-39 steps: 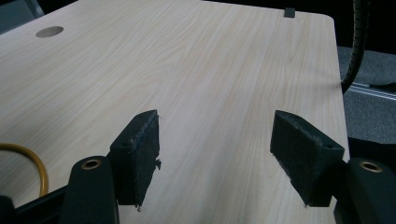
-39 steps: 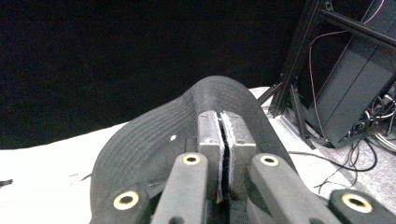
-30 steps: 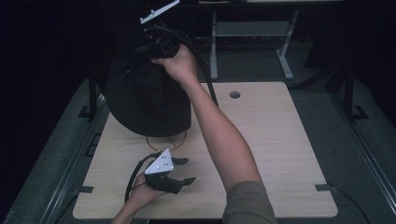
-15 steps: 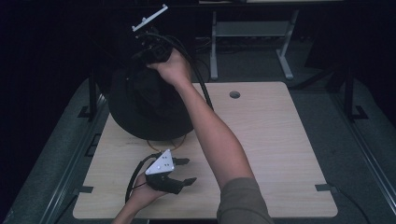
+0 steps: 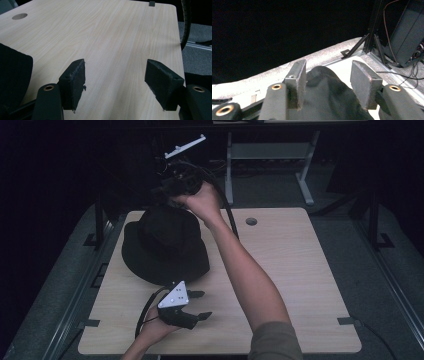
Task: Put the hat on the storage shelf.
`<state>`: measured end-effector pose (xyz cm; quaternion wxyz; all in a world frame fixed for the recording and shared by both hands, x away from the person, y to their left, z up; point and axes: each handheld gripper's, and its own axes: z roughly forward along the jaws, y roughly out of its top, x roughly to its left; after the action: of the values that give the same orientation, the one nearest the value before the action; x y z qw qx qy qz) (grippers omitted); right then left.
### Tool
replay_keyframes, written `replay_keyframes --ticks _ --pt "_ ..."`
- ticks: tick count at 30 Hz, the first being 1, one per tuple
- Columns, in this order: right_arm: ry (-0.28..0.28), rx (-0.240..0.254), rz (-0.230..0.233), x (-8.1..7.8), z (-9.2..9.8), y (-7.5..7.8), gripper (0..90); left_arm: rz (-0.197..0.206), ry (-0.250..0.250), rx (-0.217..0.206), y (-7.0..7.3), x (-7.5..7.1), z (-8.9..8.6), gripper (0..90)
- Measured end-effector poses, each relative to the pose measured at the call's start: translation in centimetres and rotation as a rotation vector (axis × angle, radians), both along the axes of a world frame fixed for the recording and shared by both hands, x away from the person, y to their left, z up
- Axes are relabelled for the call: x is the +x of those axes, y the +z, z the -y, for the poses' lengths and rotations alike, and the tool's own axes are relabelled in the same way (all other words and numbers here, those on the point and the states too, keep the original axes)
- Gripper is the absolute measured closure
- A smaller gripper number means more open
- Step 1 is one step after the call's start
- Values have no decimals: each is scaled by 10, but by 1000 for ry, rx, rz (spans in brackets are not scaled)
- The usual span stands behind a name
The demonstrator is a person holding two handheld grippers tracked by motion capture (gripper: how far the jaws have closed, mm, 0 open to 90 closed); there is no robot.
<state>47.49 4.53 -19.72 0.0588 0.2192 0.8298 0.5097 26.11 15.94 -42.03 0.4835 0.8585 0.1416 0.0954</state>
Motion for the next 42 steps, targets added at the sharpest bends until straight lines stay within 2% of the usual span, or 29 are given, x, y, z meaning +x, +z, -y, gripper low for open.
replay_keyframes --ticks 1,6,7,15,17,20,21,31,34,42 --pt "-7 13 -8 -2 10 -1 430 1 1 -3 0 0 0 323" --pt "-25 30 -14 -7 28 -2 397 -3 9 -5 0 1 -2 320" --pt "-31 36 -12 -9 37 -1 393 -2 9 -4 0 1 -2 319" --pt "-51 39 -3 -17 61 -2 347 -15 13 3 -1 1 -2 312" --pt "-63 42 1 -20 73 -3 330 -18 14 2 -1 1 -2 309" --pt "-73 46 0 -23 81 -4 324 -23 18 -4 -2 2 -1 303" --pt "-83 44 1 -24 89 -6 308 -25 19 -4 -2 2 -1 301" --pt "-119 51 -7 -38 118 -14 287 -26 24 -11 -3 2 -1 293" --pt "-132 44 -8 -43 130 -20 273 -28 26 -9 -3 3 -1 291" --pt "-159 46 -15 -54 148 -32 259 -42 29 -9 -5 3 0 284"
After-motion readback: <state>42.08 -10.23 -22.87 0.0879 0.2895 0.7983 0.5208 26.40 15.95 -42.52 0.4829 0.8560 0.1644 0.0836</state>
